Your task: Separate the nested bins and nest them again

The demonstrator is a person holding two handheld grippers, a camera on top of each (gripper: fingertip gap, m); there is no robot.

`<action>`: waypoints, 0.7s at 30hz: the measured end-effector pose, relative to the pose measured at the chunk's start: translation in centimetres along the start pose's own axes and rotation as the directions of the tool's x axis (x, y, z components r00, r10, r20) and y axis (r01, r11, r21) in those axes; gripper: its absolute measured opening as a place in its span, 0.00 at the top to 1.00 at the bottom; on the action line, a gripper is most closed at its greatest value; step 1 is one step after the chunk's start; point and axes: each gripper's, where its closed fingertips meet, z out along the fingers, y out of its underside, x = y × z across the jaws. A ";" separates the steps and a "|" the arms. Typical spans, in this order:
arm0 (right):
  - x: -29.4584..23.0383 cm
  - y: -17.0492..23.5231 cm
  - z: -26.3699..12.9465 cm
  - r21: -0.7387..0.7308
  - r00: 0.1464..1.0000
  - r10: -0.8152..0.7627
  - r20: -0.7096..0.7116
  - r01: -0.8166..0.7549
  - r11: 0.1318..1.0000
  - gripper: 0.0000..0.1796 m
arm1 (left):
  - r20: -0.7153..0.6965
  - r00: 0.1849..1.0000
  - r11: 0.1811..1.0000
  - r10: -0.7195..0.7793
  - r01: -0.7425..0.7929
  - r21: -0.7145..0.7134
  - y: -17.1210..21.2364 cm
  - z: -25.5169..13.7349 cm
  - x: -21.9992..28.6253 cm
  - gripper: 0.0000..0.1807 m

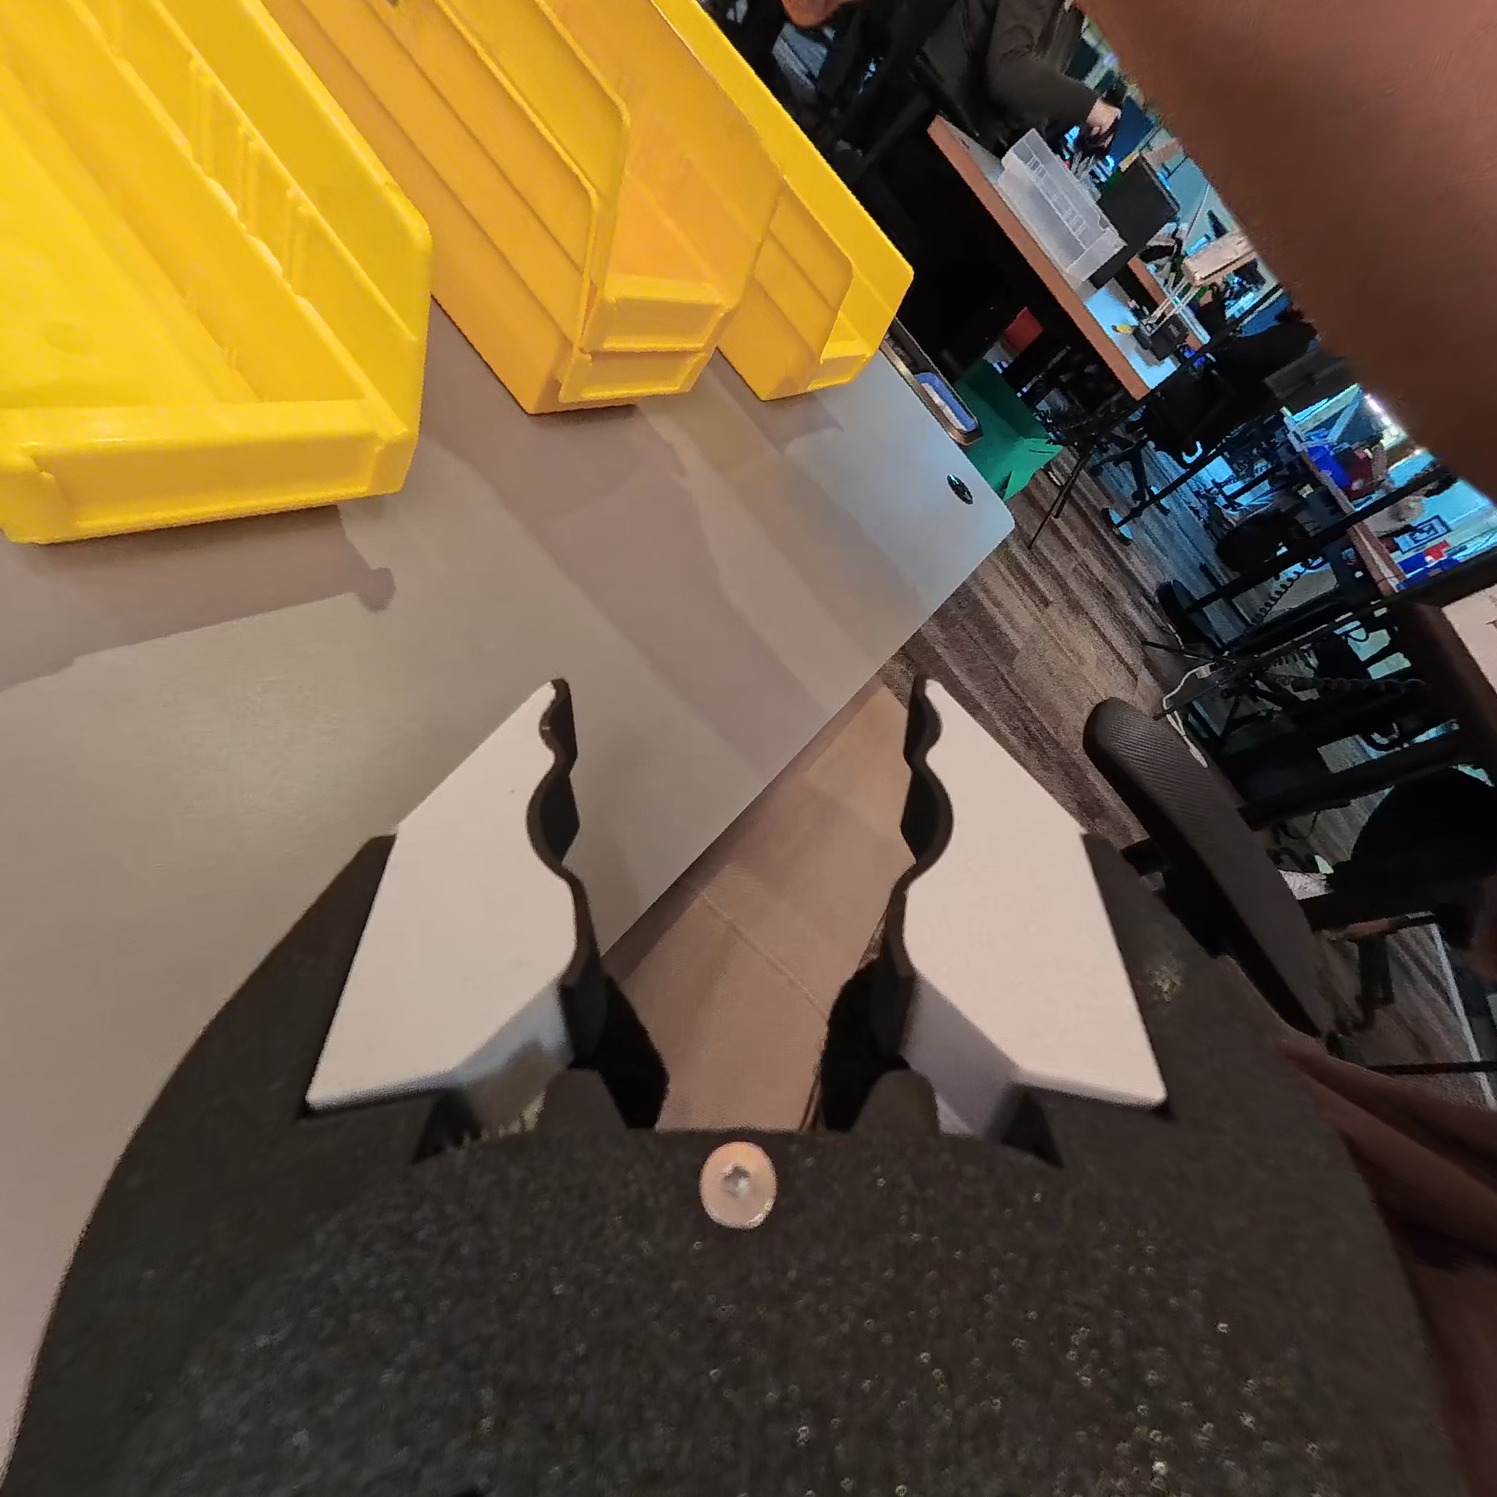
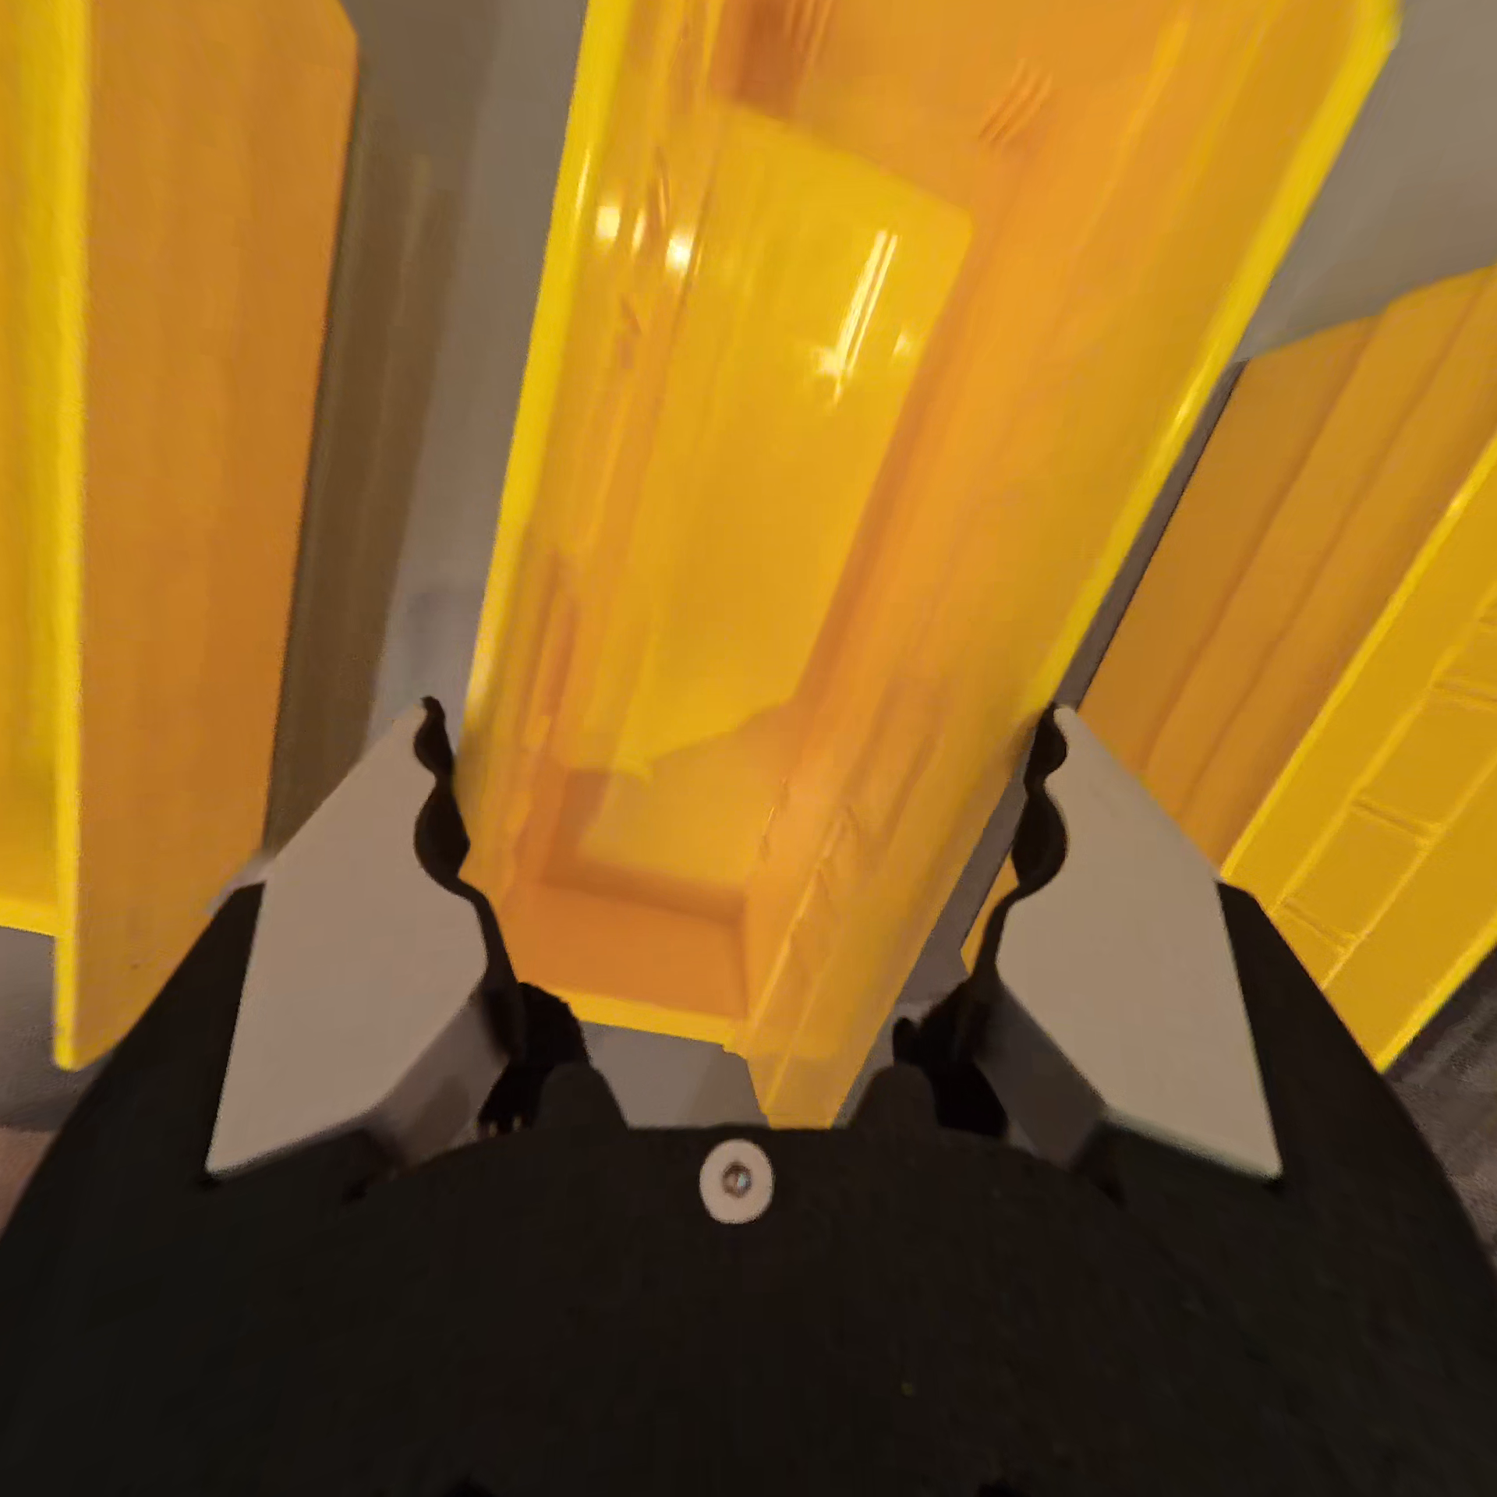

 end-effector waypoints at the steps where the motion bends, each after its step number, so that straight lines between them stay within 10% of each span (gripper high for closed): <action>1: -0.2 0.5 0.4 -0.012 1.000 0.005 0.012 -0.004 1.000 0.20 | -0.004 1.000 1.000 -0.005 0.005 -0.003 0.1 0.1 0.1 0.55; 14: -0.5 1.0 0.3 -0.010 0.994 0.013 0.111 -0.012 1.000 0.22 | -0.014 1.000 1.000 -0.015 0.015 -0.011 0.3 0.1 0.2 0.55; 21: 2.9 1.0 -6.4 0.154 0.982 -0.009 0.190 -0.021 0.988 0.24 | 0.020 1.000 1.000 -0.003 0.003 0.008 0.0 -0.1 -0.2 0.53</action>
